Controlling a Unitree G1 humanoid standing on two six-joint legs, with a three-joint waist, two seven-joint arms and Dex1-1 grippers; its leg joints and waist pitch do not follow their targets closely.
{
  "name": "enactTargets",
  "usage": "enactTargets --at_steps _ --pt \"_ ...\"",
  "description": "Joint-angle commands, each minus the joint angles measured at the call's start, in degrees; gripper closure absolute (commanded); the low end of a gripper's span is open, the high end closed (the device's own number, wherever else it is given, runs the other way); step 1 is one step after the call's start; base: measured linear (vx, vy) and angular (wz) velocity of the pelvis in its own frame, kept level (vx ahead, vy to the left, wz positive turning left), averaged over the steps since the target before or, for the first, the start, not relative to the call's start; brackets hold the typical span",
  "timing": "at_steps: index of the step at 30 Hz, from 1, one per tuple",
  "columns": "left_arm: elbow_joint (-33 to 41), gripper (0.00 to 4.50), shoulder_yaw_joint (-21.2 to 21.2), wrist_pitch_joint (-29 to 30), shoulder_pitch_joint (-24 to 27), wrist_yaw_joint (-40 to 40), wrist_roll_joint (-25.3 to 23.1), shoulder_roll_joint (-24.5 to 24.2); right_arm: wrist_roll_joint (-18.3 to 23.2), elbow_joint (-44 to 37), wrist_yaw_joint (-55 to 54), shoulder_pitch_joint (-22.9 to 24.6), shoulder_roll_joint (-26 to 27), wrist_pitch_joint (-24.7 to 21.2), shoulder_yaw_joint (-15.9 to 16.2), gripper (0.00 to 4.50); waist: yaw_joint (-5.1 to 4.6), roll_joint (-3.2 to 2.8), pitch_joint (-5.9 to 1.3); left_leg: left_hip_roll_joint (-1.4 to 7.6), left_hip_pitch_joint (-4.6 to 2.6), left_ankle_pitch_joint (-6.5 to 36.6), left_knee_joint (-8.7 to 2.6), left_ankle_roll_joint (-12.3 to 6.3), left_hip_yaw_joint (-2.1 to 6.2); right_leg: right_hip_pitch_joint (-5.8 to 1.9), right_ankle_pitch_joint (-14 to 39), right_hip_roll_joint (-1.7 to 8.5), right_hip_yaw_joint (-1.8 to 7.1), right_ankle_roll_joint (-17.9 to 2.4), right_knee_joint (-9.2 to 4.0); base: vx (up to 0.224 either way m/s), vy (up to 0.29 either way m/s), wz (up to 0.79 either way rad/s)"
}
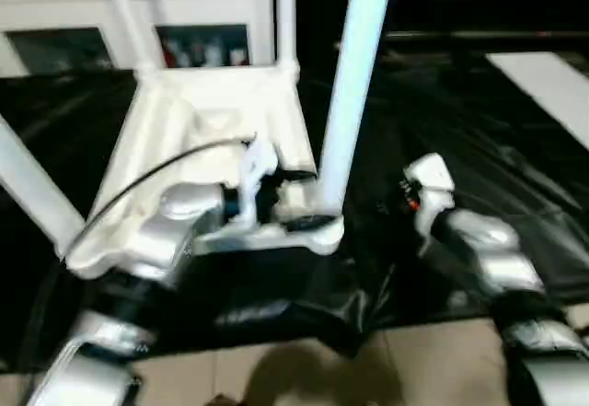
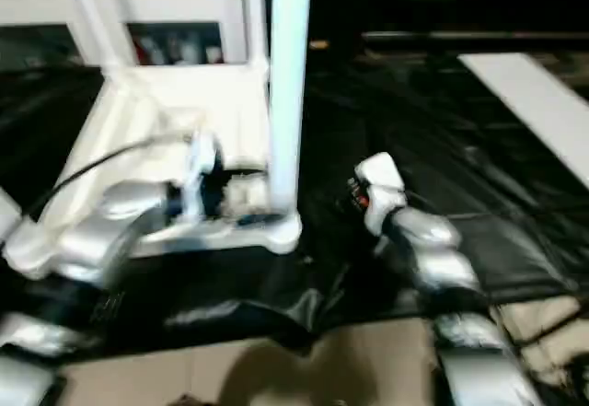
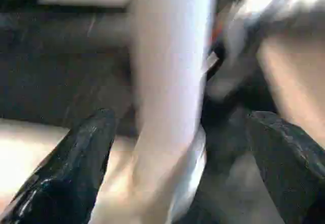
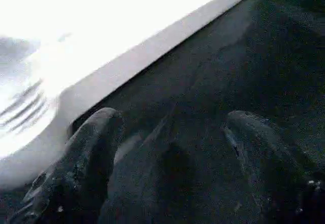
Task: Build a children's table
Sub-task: Rotate table base
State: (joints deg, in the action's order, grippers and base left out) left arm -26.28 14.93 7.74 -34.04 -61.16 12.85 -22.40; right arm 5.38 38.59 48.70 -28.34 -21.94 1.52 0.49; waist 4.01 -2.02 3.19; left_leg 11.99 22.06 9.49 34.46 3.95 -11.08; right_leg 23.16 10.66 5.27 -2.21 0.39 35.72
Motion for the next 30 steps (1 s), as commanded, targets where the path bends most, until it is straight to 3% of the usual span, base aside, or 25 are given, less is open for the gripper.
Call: enactTargets --at_steps 1,3,4,5,6,9,11,12,13,15,21,22,24,25,30 --pt "-7.54 0.2 2.28 -4.45 -2.97 1.54 -6.09 -0.12 0.91 -6.7 3.83 1.62 -2.05 -2.83 2.03 0.87 -0.21 0.19 -4.1 0.38 -1.16 16.5 -4.04 -1.66 0.34 -2.96 10.81 1.47 1.23 -12.9 -4.38 0.0 0.0 0.0" --pt "-9.64 0.4 2.74 -5.26 -3.74 2.03 -7.18 0.01 1.04 -8.33 4.38 2.23 -2.72 -3.57 2.44 0.87 0.01 -0.11 -4.15 0.39 -1.49 16.62 -3.94 -1.56 0.27 -2.64 12.12 1.46 1.29 -12.28 -4.7 0.0 0.0 0.0" --pt "-16.41 0.43 4.63 -7.5 -6.23 2.53 -10.67 0.47 1.71 -15.18 6.56 4.74 -5.32 -6.8 3.7 0.87 -0.21 -0.38 -4.06 0.28 -1.27 16.52 -4.01 -1.41 0.35 -2.73 12.05 1.35 1.25 -12.12 -4.93 0.0 0.0 0.0" --pt "-16.78 0.43 4.76 -7.6 -6.37 2.49 -10.87 0.5 1.76 -15.66 6.7 4.91 -5.49 -7.03 3.77 0.87 -0.19 -0.3 -4.04 0.21 -1.3 16.38 -3.97 -1.6 0.37 -2.82 11.91 1.28 1.34 -11.63 -5.01 0.0 0.0 0.0" --pt "-16.78 0.7 4.76 -7.6 -6.37 2.49 -10.87 0.5 1.76 -15.66 6.7 4.91 -5.49 -7.03 3.77 0.87 -0.17 -0.29 -4.29 0.41 -1.04 15.06 -4.02 -1.71 0.57 -3.07 10.16 1.65 1.38 -11.78 -4.56 0.0 0.0 0.0" --pt "-20.98 0.85 8.16 -8.12 -8.35 0.7 -12.99 1.02 2.28 -23.57 8.77 7.35 -7.9 -11.0 4.2 0.87 -0.44 -0.39 -4.48 0.37 -0.94 13.35 -3.78 -2.4 0.5 -3.08 6.88 1.61 1.3 -13.24 -4.33 0.0 0.0 0.0" --pt "-22.14 0.87 8.64 -8.07 -8.86 0.72 -13.12 1.36 2.28 -24.93 9.05 7.71 -8.31 -11.73 4.29 0.87 -0.6 -0.47 -4.48 0.38 -0.95 13.12 -3.77 -2.92 0.44 -3.04 6.36 1.67 1.23 -14.08 -4.39 0.0 0.0 0.0" --pt "-22.14 1.18 8.64 -8.07 -8.86 0.72 -13.12 1.36 2.28 -24.93 9.05 7.71 -8.31 -11.73 4.29 0.87 -0.64 -0.34 -4.45 0.34 -0.97 13.34 -3.7 -3.16 0.37 -3.03 6.95 1.66 1.21 -14.32 -4.52 0.0 0.0 0.0" --pt "-24.04 1.19 10.23 -9.16 -9.73 0.54 -14.9 1.22 2.98 -28.19 9.89 8.73 -9.13 -13.76 4.54 0.87 -0.63 -0.29 -4.38 0.36 -0.99 13.83 -3.77 -3.33 0.36 -3.04 8.36 1.64 1.19 -13.96 -4.71 0.0 0.0 0.0" --pt "-24.2 1.19 10.09 -8.83 -9.89 0.09 -14.75 1.14 3.37 -29.68 10.22 9.19 -9.47 -14.8 4.73 0.87 -0.64 -0.14 -4.28 0.44 -1.01 14.18 -3.92 -3.16 0.4 -2.99 10.13 1.7 1.23 -13.49 -4.9 0.0 0.0 0.0" --pt "-30.03 1.4 9.47 -10.45 -11.47 -5.53 -16.77 1.5 4.68 -37.39 11.34 12.19 -11.25 -20.32 6.81 0.87 -0.6 -0.71 -4.27 0.51 -1.1 15.13 -4.19 -2.33 0.58 -2.98 11.07 1.84 1.22 -13.11 -5.1 0.0 0.0 0.0" --pt "-30.35 1.41 9.64 -10.1 -11.47 -6.02 -16.81 1.6 4.73 -38.1 11.28 12.45 -11.31 -20.87 6.85 0.87 -0.7 -0.35 -4.25 0.44 -1.07 15.29 -4.15 -2.28 0.55 -3.01 11.29 1.83 1.23 -13.12 -5.14 0.0 0.0 0.0" --pt "-30.78 1.42 10.01 -10.23 -11.6 -6.34 -16.85 1.71 4.66 -38.89 11.2 12.64 -11.27 -21.66 6.8 0.87 -0.71 -0.37 -4.26 0.43 -1.01 14.95 -4.13 -2.42 0.56 -3.0 11.9 1.94 1.26 -13.02 -5.14 0.0 0.0 0.0" --pt "-30.19 1.42 10.08 -9.51 -11.45 -7.27 -16.22 1.78 4.41 -39.3 11.0 12.7 -11.09 -22.21 6.86 0.87 -0.77 0.19 -4.25 0.46 -0.95 14.63 -4.13 -2.6 0.5 -3.01 12.16 1.9 1.27 -12.87 -5.19 0.0 0.0 0.0" --pt "-27.01 1.44 8.58 -8.88 -10.54 -7.31 -14.41 1.73 3.71 -39.92 9.92 12.9 -10.92 -23.22 7.56 0.87 -0.51 -0.41 -4.32 0.65 -1.09 13.96 -4.17 -2.6 0.49 -2.77 11.99 2.01 1.34 -13.15 -5.09 0.0 0.0 0.0"
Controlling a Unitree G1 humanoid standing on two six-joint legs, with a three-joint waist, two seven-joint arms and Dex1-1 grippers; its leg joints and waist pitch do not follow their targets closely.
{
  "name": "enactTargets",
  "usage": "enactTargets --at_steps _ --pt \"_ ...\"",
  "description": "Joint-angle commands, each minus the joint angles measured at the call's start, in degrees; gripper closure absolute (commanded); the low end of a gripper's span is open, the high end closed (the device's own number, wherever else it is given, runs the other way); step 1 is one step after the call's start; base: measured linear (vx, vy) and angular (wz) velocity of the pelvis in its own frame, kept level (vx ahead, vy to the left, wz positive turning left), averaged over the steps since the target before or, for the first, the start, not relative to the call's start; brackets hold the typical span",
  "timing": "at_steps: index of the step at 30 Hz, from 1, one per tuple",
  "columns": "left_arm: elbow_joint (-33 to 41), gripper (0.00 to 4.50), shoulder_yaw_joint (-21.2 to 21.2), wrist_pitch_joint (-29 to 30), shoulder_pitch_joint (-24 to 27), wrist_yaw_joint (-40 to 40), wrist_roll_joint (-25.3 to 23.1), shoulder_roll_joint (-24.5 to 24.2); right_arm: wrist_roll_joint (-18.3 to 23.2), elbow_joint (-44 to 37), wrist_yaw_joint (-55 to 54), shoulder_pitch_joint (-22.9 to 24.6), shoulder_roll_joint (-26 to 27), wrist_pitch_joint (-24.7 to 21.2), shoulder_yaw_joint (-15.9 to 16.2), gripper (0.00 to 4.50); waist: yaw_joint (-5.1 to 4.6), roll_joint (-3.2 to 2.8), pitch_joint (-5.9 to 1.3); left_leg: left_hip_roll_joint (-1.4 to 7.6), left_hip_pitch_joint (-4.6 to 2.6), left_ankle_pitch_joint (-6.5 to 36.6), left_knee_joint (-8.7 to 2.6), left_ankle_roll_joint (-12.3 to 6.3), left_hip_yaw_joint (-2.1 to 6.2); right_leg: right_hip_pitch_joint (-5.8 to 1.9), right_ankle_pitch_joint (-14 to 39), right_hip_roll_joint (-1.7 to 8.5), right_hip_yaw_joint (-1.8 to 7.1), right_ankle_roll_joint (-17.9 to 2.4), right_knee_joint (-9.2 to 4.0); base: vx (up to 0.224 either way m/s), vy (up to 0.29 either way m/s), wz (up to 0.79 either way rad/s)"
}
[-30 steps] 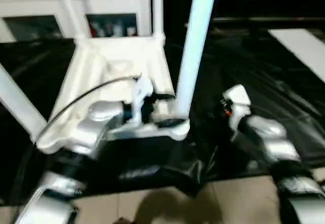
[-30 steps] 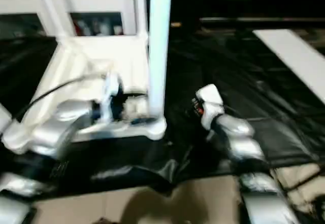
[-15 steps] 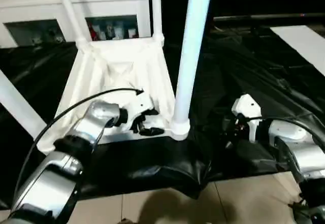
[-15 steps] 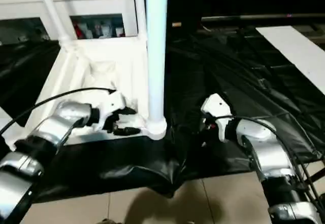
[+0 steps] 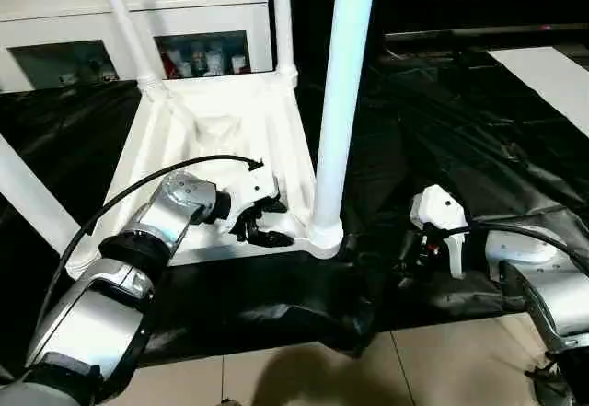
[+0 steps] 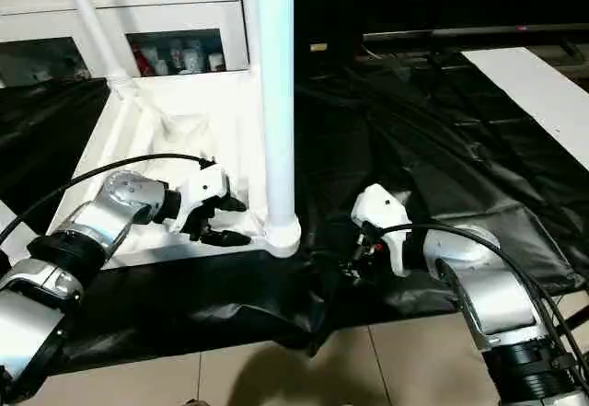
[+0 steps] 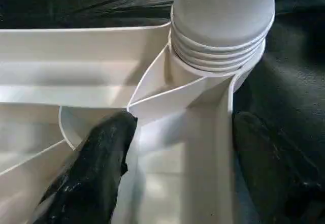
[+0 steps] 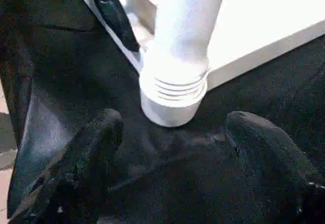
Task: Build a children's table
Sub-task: Rotate table base, then rotate leg to tighten
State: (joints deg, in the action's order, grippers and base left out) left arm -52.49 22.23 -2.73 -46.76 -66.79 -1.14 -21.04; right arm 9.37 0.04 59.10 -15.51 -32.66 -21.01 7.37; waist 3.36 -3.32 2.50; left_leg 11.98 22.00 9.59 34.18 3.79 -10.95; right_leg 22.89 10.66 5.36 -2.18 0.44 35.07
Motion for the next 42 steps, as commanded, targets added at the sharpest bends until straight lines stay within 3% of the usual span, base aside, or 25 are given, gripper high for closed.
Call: enactTargets --at_steps 1,8,9,11,13,16,23,27,30,36,40,42 --pt "0.06 1.46 0.31 1.4 2.33 -0.52 -0.33 0.29 -0.31 -1.61 -1.06 0.13 -0.23 -1.02 0.68 0.87 0.15 0.87 -3.66 0.66 -1.03 13.89 -3.91 -2.34 0.37 -2.53 11.51 1.9 1.29 -13.31 -4.41 0.0 0.0 0.0" --pt "6.82 1.47 -3.2 1.56 4.77 -0.71 1.97 -1.44 -0.32 -2.84 -2.09 0.76 -0.49 -2.09 0.34 0.87 0.12 0.76 -3.76 0.7 -0.96 13.34 -3.93 -2.37 0.39 -2.67 8.93 1.88 1.27 -13.48 -4.14 0.0 0.0 0.0" --pt "7.61 1.47 -3.62 1.68 5.02 -0.47 2.27 -1.63 -0.35 -2.81 -2.16 0.82 -0.53 -2.12 0.25 0.87 0.06 1.21 -3.7 0.71 -0.79 13.09 -3.98 -2.46 0.4 -2.78 8.79 1.91 1.27 -13.4 -4.11 0.0 0.0 0.0" --pt "8.22 1.57 -4.23 2.17 5.27 -0.18 2.89 -1.66 -0.52 -2.54 -2.21 0.83 -0.67 -1.83 0.39 0.87 0.09 1.22 -3.6 0.69 -0.96 13.43 -3.97 -2.57 0.29 -2.47 11.39 1.98 1.27 -12.99 -4.29 0.0 0.0 0.0" --pt "8.36 1.75 -4.14 1.58 5.66 0.62 1.7 -2.18 -0.52 -2.12 -2.27 0.43 -0.69 -1.88 0.83 0.87 0.11 1.71 -3.49 0.73 -0.94 13.78 -4.05 -2.35 0.26 -2.39 12.51 1.92 1.34 -12.47 -4.46 0.0 0.0 0.0" --pt "8.78 1.75 -4.68 2.03 6.02 2.22 0.71 -2.59 -0.73 -1.01 -2.25 -0.76 -0.62 -1.68 1.21 0.87 0.06 1.56 -3.5 0.81 -0.98 13.3 -4.08 -2.17 0.34 -2.32 11.59 1.92 1.4 -12.17 -4.32 0.0 0.0 0.0" --pt "10.78 1.04 -4.91 3.74 6.87 1.5 1.18 -3.15 -1.02 -0.4 -2.31 -1.3 -0.64 -1.46 1.32 0.87 0.22 1.66 -3.43 0.73 -0.91 12.51 -3.97 -2.29 0.25 -2.39 10.13 1.98 1.46 -12.73 -4.1 0.0 0.0 0.0" --pt "10.3 1.04 -3.93 3.92 6.87 0.41 0.63 -3.59 -1.1 -0.33 -2.35 -1.28 -0.62 -1.38 1.56 0.87 0.23 1.67 -3.36 0.71 -0.92 12.92 -4.01 -2.17 0.25 -2.36 11.7 2.0 1.45 -12.23 -4.25 0.0 0.0 0.0" --pt "10.14 1.39 -3.84 5.13 6.92 -0.99 0.68 -3.33 -1.12 -0.05 -2.41 -1.36 -0.82 -1.22 1.81 0.87 0.16 1.56 -3.37 0.72 -0.98 13.12 -4.06 -1.9 0.28 -2.31 12.39 2.01 1.46 -11.95 -4.3 0.0 0.0 0.0" --pt "9.92 1.92 -3.71 7.83 7.43 -0.7 0.4 -3.03 -1.25 0.11 -2.52 -1.3 -1.01 -1.14 1.96 0.87 0.21 1.63 -3.57 0.65 -0.91 11.33 -3.78 -2.6 0.19 -2.49 8.36 1.91 1.43 -13.15 -3.91 0.0 0.0 0.0" --pt "10.12 2.23 -4.23 7.17 7.92 -0.22 1.06 -2.56 -1.36 0.48 -2.52 -1.34 -1.03 -0.91 2.1 0.87 0.17 1.89 -3.45 0.69 -0.93 12.15 -3.83 -2.69 0.16 -2.45 10.31 1.95 1.42 -12.93 -4.14 0.0 0.0 0.0" --pt "9.86 2.38 -4.43 6.76 7.89 -0.49 1.18 -2.37 -1.36 0.75 -2.48 -1.53 -1.03 -0.79 2.18 0.87 0.23 1.74 -3.47 0.73 -0.95 12.19 -3.86 -2.57 0.2 -2.43 10.77 2.03 1.44 -12.85 -4.15 0.0 0.0 0.0"
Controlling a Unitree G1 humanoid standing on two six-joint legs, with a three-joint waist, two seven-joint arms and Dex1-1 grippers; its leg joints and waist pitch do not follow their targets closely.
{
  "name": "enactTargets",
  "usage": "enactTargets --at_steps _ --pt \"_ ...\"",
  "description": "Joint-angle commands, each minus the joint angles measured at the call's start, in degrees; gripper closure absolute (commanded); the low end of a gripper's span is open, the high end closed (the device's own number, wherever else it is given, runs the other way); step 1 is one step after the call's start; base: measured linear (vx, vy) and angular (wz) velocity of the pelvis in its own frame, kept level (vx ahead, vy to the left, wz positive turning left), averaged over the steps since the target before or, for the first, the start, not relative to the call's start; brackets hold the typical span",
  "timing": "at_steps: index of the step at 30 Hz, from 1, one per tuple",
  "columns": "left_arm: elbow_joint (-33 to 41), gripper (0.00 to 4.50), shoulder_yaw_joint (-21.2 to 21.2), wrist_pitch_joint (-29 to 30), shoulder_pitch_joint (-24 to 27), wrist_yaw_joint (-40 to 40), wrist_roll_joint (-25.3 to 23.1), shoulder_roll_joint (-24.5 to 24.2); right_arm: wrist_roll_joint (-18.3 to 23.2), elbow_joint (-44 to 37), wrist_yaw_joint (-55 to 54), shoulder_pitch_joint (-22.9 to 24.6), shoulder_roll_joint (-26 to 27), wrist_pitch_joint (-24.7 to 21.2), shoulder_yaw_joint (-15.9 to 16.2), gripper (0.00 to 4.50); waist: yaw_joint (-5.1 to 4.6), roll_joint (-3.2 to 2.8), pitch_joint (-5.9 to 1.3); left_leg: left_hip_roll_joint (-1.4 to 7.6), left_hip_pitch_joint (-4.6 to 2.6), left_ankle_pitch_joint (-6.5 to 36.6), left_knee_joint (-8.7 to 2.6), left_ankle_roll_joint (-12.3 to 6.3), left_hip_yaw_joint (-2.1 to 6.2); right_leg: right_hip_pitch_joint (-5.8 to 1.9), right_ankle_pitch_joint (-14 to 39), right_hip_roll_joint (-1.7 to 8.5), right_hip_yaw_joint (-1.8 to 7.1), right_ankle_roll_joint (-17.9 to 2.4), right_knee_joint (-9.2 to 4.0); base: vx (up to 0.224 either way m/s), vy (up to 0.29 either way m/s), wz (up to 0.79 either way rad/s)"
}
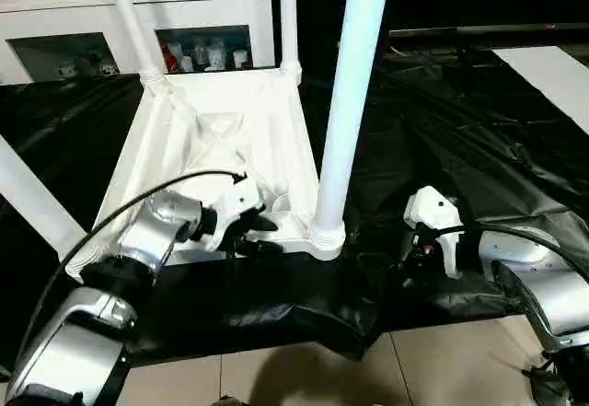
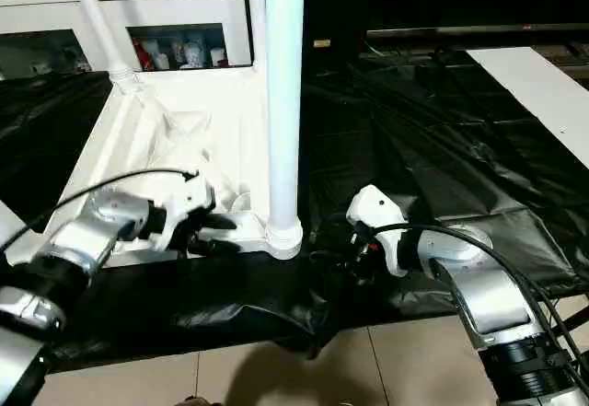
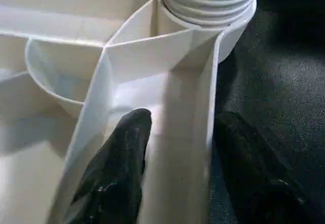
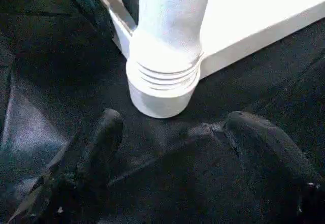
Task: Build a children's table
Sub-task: Rotate leg to tighten
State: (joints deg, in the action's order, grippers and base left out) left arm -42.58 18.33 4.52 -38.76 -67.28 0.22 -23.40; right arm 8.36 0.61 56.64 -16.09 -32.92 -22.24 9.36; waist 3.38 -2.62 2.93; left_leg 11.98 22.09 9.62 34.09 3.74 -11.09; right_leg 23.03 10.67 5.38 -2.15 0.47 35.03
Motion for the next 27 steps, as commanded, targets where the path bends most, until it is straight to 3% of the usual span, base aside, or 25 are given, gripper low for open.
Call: enactTargets --at_steps 1,7,8,9,16,27 --pt "-0.12 2.47 -0.56 -0.59 -0.12 -0.42 -0.2 -0.01 -0.34 0.38 -0.01 -1.19 -0.74 0.48 0.28 0.87 0.18 1.04 -3.87 0.72 -1.07 12.43 -3.8 -2.38 0.35 -2.53 11.14 1.95 1.4 -12.7 -4.16 0.0 0.0 0.0" --pt "0.46 2.9 -0.63 -0.13 0.28 -1.22 0.02 -0.1 -0.5 1.26 0.1 -1.77 -0.62 0.89 0.37 0.87 0.22 1.2 -4.0 0.68 -0.98 10.82 -3.64 -2.95 0.3 -2.64 8.65 1.93 1.4 -13.14 -3.83 0.0 0.0 0.0" --pt "0.51 3.01 -0.62 -0.1 0.27 -1.23 0.0 -0.12 -0.48 1.34 0.16 -1.81 -0.65 0.93 0.33 0.87 0.17 1.53 -3.98 0.66 -0.94 10.75 -3.61 -3.08 0.25 -2.66 8.63 1.92 1.41 -13.1 -3.86 0.0 0.0 0.0" --pt "0.36 3.08 -0.73 -0.29 0.38 -1.36 0.1 -0.27 -0.48 1.53 0.21 -1.93 -0.68 1.01 0.33 0.87 0.24 1.32 -3.98 0.7 -0.99 10.8 -3.64 -3.08 0.3 -2.64 9.14 1.98 1.39 -13.08 -3.84 0.0 0.0 0.0" --pt "0.18 3.56 0.03 -0.89 1.25 -2.93 -0.48 -1.1 -0.51 2.14 0.21 -2.11 -0.6 1.39 0.49 0.87 0.24 1.32 -3.94 0.73 -1.06 11.28 -3.66 -2.8 0.27 -2.56 9.98 2.0 1.42 -12.93 -3.93 0.0 0.0 0.0" --pt "0.7 4.42 0.24 -0.38 2.49 -3.13 -0.8 -1.13 -0.14 4.01 0.42 -3.21 0.27 2.32 0.61 0.87 0.22 1.83 -3.97 0.71 -0.94 10.6 -3.61 -3.09 0.25 -2.58 10.28 2.04 1.44 -12.59 -3.82 0.0 0.0 0.0"
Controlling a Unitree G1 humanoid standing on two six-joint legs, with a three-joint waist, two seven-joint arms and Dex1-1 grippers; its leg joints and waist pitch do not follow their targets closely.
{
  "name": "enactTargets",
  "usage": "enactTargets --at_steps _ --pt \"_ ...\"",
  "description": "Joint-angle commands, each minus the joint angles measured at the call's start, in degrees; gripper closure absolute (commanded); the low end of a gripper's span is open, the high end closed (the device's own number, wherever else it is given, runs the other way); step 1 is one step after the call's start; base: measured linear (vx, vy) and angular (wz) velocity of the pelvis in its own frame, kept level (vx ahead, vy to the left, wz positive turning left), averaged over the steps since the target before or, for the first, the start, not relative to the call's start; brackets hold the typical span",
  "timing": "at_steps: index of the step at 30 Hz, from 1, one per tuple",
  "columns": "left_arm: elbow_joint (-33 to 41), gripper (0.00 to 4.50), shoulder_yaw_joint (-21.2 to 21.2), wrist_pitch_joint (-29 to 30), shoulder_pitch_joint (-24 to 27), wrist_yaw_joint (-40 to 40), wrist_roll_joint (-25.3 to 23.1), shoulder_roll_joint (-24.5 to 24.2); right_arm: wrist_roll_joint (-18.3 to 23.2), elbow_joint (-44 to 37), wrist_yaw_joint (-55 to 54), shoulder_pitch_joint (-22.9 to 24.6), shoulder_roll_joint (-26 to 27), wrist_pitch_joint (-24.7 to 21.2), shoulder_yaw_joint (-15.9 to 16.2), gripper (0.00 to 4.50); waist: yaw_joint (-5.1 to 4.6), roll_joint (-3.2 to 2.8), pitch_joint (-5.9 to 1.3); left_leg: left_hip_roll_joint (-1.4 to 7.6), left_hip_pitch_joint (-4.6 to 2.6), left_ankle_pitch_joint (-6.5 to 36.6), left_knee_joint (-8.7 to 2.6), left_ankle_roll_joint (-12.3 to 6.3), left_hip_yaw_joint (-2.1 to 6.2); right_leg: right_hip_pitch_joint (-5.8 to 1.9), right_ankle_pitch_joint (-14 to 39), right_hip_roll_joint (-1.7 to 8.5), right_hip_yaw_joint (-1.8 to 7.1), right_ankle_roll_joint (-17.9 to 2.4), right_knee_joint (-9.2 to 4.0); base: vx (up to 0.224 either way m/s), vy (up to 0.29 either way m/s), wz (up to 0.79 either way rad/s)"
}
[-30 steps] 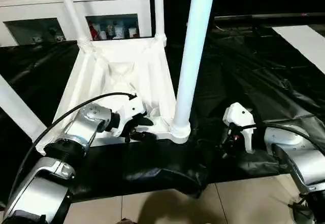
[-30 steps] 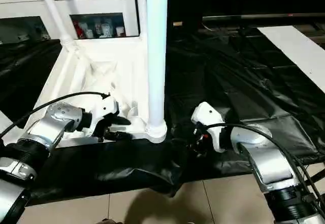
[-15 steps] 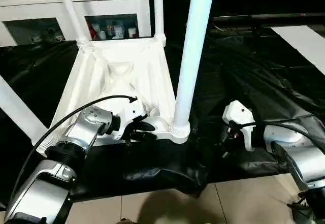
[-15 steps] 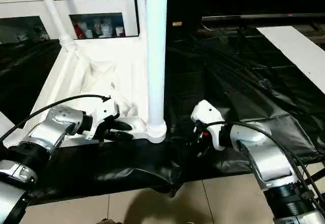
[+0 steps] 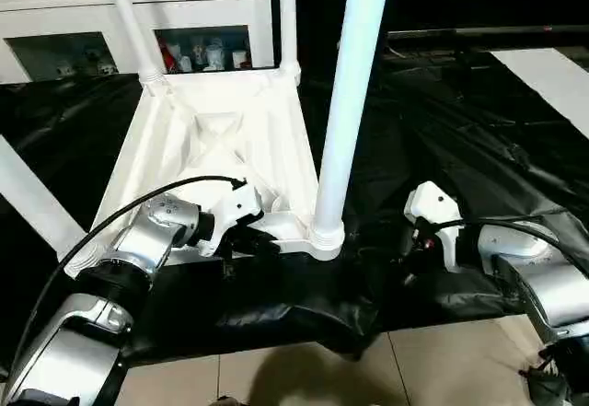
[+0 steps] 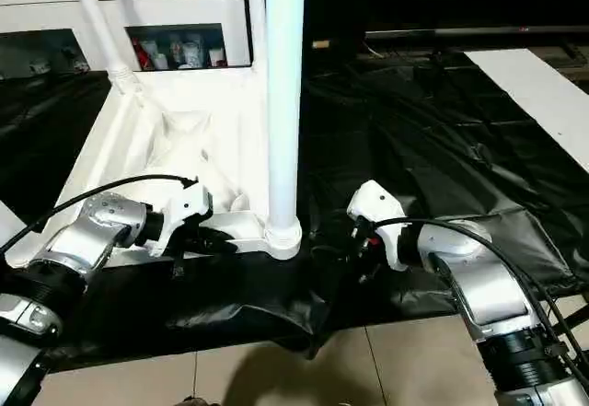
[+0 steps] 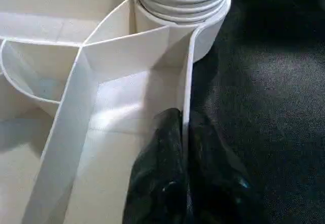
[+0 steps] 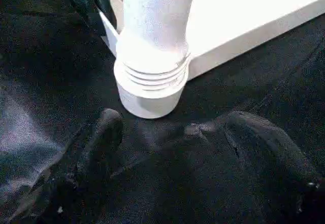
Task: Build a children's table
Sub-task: Rotate leg to tighten
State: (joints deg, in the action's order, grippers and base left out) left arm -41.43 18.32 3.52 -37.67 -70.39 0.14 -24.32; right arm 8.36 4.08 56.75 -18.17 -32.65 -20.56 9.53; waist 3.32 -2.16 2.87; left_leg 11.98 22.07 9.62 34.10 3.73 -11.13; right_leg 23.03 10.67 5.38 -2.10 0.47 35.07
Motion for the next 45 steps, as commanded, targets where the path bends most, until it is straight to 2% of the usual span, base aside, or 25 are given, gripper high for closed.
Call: enactTargets --at_steps 1,4,5,6,7,8,12,13,15,16,17,19,20,21,22,24,27,28,30,32,34,36,38,45 --pt "-0.32 4.46 0.28 0.72 1.93 -0.21 -0.59 -0.17 0.23 1.01 -0.04 -1.26 0.69 0.84 0.16 0.87 0.24 1.19 -3.97 0.73 -0.96 10.35 -3.61 -3.13 0.31 -2.55 9.7 2.01 1.37 -12.76 -3.8 0.0 0.0 0.0" --pt "0.8 4.46 -0.05 1.46 3.58 -0.56 0.34 0.31 1.85 1.77 -0.84 -1.57 2.74 0.86 -0.9 0.87 -0.09 1.27 -4.02 0.71 -0.83 10.04 -3.62 -3.44 0.33 -2.67 7.68 1.96 1.31 -13.39 -3.63 0.0 0.0 0.0" --pt "0.95 4.46 -0.1 1.56 3.71 -0.57 0.44 0.36 2.01 1.78 -0.88 -1.6 2.9 0.82 -0.99 0.87 -0.11 0.93 -4.02 0.7 -0.92 10.29 -3.59 -3.38 0.32 -2.61 7.83 1.95 1.31 -13.48 -3.63 0.0 0.0 0.0" --pt "1.4 4.46 -0.51 1.89 4.56 -0.36 1.27 1.19 2.58 2.0 -1.11 -1.62 4.0 1.05 -1.06 0.87 -0.18 0.96 -3.98 0.69 -0.89 10.52 -3.62 -3.39 0.31 -2.61 8.12 1.93 1.3 -13.41 -3.74 0.0 0.0 0.0" --pt "1.75 4.46 -0.8 2.13 5.15 -0.21 1.84 1.75 2.94 2.14 -1.26 -1.64 4.73 1.23 -1.05 0.87 -0.3 1.04 -3.97 0.71 -0.99 11.09 -3.67 -3.36 0.27 -2.57 8.96 1.94 1.3 -13.42 -3.87 0.0 0.0 0.0" --pt "2.12 4.46 -1.01 2.27 5.81 0.39 2.22 2.45 2.84 2.26 -1.28 -1.47 5.29 1.95 -0.61 0.87 -0.29 0.74 -3.95 0.73 -0.94 11.23 -3.68 -3.26 0.34 -2.6 9.19 2.03 1.31 -13.51 -3.85 0.0 0.0 0.0" --pt "4.32 4.46 -0.57 2.77 7.93 2.14 2.69 4.78 1.01 4.96 -3.23 -1.42 7.65 6.85 0.61 0.87 -0.35 0.89 -3.91 0.67 -1.03 12.63 -3.78 -2.84 0.28 -2.38 12.58 1.99 1.31 -12.74 -4.24 0.0 0.0 0.0" --pt "4.73 4.46 -0.24 3.01 8.12 2.34 2.4 4.93 1.0 5.75 -3.69 -1.7 8.17 7.01 0.42 0.87 -0.3 1.15 -3.94 0.74 -1.02 12.77 -3.8 -2.82 0.3 -2.35 13.41 2.06 1.36 -12.3 -4.28 0.0 0.0 0.0" --pt "4.9 4.49 -0.1 3.13 8.14 2.59 2.2 5.03 1.05 6.52 -3.9 -2.0 8.59 6.99 0.29 0.69 -0.2 0.94 -3.85 0.7 -1.16 13.36 -3.88 -2.65 0.28 -2.17 14.71 1.94 1.35 -11.68 -4.51 0.0 0.0 0.0" --pt "4.96 4.49 -0.42 3.21 7.89 3.07 2.15 5.19 0.82 7.97 -3.92 -2.57 9.07 7.18 0.48 0.69 -0.14 1.43 -3.94 0.67 -1.07 13.28 -3.93 -2.46 0.37 -2.25 15.13 1.95 1.33 -11.06 -4.34 0.0 0.0 0.0" --pt "5.24 4.5 -0.66 3.23 7.77 3.37 2.08 5.27 0.44 8.86 -3.87 -2.83 9.23 7.44 0.77 0.59 -0.09 1.58 -3.95 0.71 -1.05 13.01 -3.96 -2.49 0.37 -2.22 14.88 1.99 1.33 -10.92 -4.39 0.0 0.0 0.0" --pt "5.43 4.5 -0.73 3.3 7.71 3.49 2.03 5.28 -0.08 9.32 -4.07 -2.97 9.23 7.83 1.08 0.42 -0.06 1.4 -3.94 0.74 -1.04 12.87 -3.99 -2.44 0.39 -2.15 14.36 1.94 1.36 -10.79 -4.35 0.0 0.0 0.0" --pt "5.84 4.5 -0.91 3.57 7.79 3.55 1.93 5.3 -0.93 9.79 -4.65 -3.09 9.21 8.72 1.44 0.33 -0.01 1.68 -3.97 0.74 -1.07 12.89 -4.02 -2.5 0.35 -2.17 13.82 1.9 1.36 -10.67 -4.36 0.0 0.0 0.0" --pt "6.03 4.5 -1.05 3.65 7.79 3.63 1.85 5.26 -1.58 10.24 -5.16 -3.27 9.27 9.39 1.72 0.33 0.04 1.6 -4.02 0.79 -1.06 12.7 -4.02 -2.44 0.41 -2.22 13.38 1.98 1.37 -10.79 -4.22 0.0 0.0 0.0" --pt "7.01 4.5 -1.42 4.11 8.13 3.8 1.04 5.16 -2.42 12.04 -6.16 -3.91 9.74 10.63 1.88 0.33 0.03 1.82 -4.01 0.74 -1.02 12.6 -4.0 -2.33 0.34 -2.15 13.06 2.0 1.36 -10.97 -4.22 0.0 0.0 0.0" --pt "7.2 4.5 -1.37 4.2 8.22 3.73 0.86 5.06 -2.59 12.37 -6.33 -4.03 9.78 10.75 1.91 0.33 0.02 1.63 -3.96 0.71 -1.04 13.01 -4.04 -2.23 0.35 -2.13 13.49 1.98 1.35 -10.9 -4.29 0.0 0.0 0.0" --pt "7.99 4.5 -1.11 4.61 8.45 3.68 0.88 4.61 -3.33 14.15 -6.02 -4.48 9.81 12.44 2.49 0.33 -0.01 1.66 -3.94 0.73 -1.09 13.74 -4.09 -2.1 0.35 -2.09 14.0 1.95 1.36 -10.64 -4.36 0.0 0.0 0.0" --pt "8.08 4.5 -0.95 4.63 8.39 3.63 0.78 4.36 -3.52 15.72 -6.28 -5.01 10.31 13.29 2.27 0.33 0.06 1.22 -3.98 0.74 -1.13 13.84 -4.12 -2.01 0.42 -2.07 13.82 2.01 1.38 -10.72 -4.32 0.0 0.0 0.0" --pt "7.99 4.5 -0.81 4.55 8.29 3.59 0.66 4.22 -3.42 16.81 -6.87 -5.42 10.9 13.85 1.73 0.33 -0.12 1.5 -3.96 0.68 -1.06 14.27 -4.15 -1.86 0.38 -2.1 13.36 1.87 1.34 -11.01 -4.34 0.0 0.0 0.0" --pt "8.06 4.5 -0.85 4.7 8.23 3.41 0.69 4.2 -2.52 17.14 -6.61 -5.58 11.41 13.68 1.22 0.33 -0.13 1.22 -3.93 0.7 -1.12 14.8 -4.21 -1.72 0.44 -2.08 13.61 1.9 1.34 -11.12 -4.38 0.0 0.0 0.0" --pt "8.13 4.5 -0.85 4.7 8.27 3.04 0.46 3.96 -2.18 17.39 -6.3 -5.6 11.68 13.96 1.26 0.59 -0.13 1.44 -3.99 0.69 -1.08 14.27 -4.17 -1.82 0.39 -2.19 12.45 1.85 1.37 -11.29 -4.3 0.0 0.0 0.0" --pt "8.11 4.5 -0.83 4.73 8.24 2.68 0.14 3.61 -2.17 17.74 -5.8 -5.33 11.56 14.5 1.55 0.59 -0.13 1.34 -3.99 0.73 -1.07 14.3 -4.21 -1.91 0.41 -2.18 12.09 1.85 1.34 -11.42 -4.25 0.0 0.0 0.0" --pt "8.08 4.5 -0.83 4.71 8.22 2.66 0.12 3.56 -2.2 17.81 -5.77 -5.29 11.52 14.62 1.6 0.9 -0.13 1.4 -3.97 0.72 -1.08 14.49 -4.21 -1.92 0.38 -2.19 12.22 1.85 1.34 -11.49 -4.29 0.0 0.0 0.0" --pt "7.66 4.5 -0.72 4.53 8.04 2.21 0.04 2.94 -1.82 19.8 -5.08 -5.76 12.02 15.95 1.21 1.43 -0.2 1.31 -3.9 0.75 -1.09 15.54 -4.32 -1.64 0.42 -2.11 13.17 1.86 1.36 -11.51 -4.42 0.0 0.0 0.0"
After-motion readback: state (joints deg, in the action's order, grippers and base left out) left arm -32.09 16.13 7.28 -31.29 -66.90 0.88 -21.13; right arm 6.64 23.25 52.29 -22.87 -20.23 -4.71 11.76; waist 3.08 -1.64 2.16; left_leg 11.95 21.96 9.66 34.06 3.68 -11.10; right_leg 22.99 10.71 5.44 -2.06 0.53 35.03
